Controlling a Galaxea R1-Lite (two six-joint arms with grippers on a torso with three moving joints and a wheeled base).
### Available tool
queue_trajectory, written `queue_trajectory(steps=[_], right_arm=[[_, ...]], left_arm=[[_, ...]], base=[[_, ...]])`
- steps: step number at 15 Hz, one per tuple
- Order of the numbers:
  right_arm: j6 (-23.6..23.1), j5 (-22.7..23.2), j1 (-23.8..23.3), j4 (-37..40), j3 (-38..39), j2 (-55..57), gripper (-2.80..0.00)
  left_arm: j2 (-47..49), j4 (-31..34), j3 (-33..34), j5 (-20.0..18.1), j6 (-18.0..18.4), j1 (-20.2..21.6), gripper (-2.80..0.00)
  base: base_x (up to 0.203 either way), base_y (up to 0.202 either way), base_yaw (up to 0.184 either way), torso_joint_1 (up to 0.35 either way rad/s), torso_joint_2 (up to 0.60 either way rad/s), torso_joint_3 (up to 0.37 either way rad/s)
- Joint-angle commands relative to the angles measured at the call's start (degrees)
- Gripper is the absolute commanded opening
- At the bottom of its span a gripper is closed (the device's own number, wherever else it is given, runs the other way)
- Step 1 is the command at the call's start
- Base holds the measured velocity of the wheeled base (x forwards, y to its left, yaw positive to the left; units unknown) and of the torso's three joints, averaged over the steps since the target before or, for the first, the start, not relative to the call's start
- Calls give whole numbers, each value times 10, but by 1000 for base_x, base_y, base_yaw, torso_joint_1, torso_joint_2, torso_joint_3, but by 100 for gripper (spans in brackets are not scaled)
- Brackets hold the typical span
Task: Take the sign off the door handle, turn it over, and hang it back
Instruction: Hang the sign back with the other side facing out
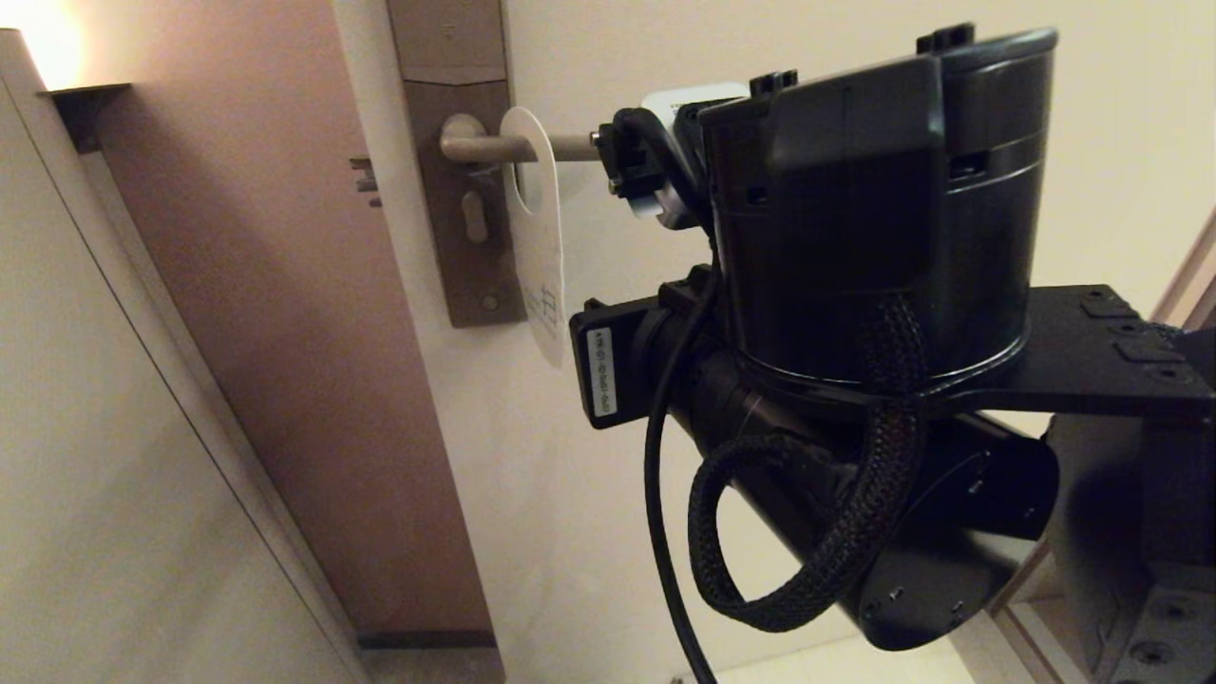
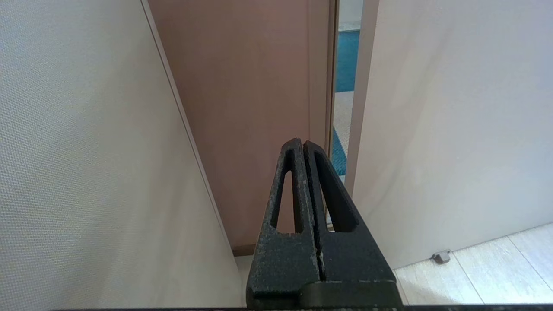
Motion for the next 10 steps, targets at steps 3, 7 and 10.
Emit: queue_trajectory(steps=[3,7,10], right_arm=[[0,-2,0,-4,-6,9,-280],[-1,-2,0,-29,-25,35,-280],[-1,-2,0,-39,-42,55,-280]], left_arm=[[0,0,0,0,0,0,-280],[0,-1,0,0,0,0,-280],[0,0,0,0,0,0,-280]], base=[[0,0,0,0,0,0],[0,0,0,0,0,0],[0,0,0,0,0,0]])
